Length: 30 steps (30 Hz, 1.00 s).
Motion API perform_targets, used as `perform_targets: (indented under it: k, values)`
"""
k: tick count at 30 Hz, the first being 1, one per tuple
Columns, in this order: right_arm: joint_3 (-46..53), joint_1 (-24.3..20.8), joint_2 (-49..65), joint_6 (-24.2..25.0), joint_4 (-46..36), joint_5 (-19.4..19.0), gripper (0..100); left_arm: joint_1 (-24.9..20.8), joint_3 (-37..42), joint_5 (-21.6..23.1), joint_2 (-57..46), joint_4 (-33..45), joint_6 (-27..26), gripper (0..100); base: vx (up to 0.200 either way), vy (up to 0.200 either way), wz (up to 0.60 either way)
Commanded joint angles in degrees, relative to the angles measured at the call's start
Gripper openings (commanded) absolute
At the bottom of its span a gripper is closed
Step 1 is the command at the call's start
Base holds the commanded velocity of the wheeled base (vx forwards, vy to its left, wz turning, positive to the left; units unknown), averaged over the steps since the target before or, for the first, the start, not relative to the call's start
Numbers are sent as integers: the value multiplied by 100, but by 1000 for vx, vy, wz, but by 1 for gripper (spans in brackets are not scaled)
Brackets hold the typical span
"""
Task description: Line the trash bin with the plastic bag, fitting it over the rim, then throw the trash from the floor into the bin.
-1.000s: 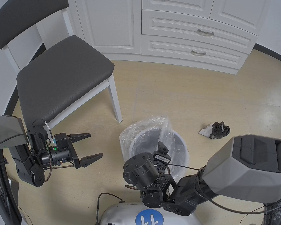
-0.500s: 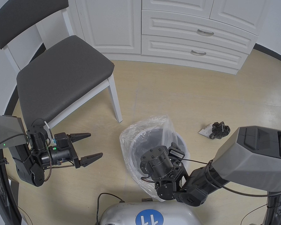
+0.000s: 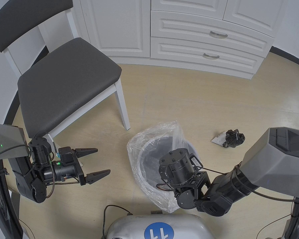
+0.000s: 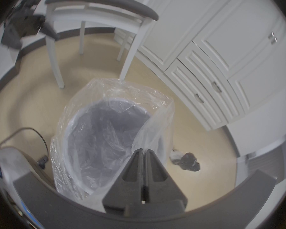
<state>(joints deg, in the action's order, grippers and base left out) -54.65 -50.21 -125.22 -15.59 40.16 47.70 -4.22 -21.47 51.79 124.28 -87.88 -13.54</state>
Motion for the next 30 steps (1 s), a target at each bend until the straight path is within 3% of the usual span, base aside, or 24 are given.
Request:
perform_targets:
  k: [1, 6, 10, 11, 14, 15, 17, 30]
  values:
    - [341, 240, 314, 812, 212, -499, 0, -264, 196, -72, -212, 8, 10, 100, 0, 0, 0]
    - [323, 398, 525, 812, 291, -982, 0, -343, 310, -450, -361, 8, 388, 100, 0, 0, 0]
    - [455, 407, 455, 909, 353, -1430, 0, -352, 477, -1303, -379, 8, 484, 100, 0, 0, 0]
    - [455, 407, 455, 909, 353, -1430, 0, -352, 477, -1303, -379, 8, 484, 100, 0, 0, 0]
    - [33, 442, -29, 1172, 572, -1747, 0, -352, 626, -2085, -414, -1, 467, 100, 0, 0, 0]
    - [33, 442, -29, 1172, 572, -1747, 0, -352, 626, -2085, -414, -1, 467, 100, 0, 0, 0]
    - [-265, 433, -275, 1568, 572, -2151, 0, -325, 697, -2524, -633, 8, 546, 100, 0, 0, 0]
    - [-907, 486, -679, 3106, 502, -3469, 0, -352, 828, -2832, -1029, 8, 704, 100, 0, 0, 0]
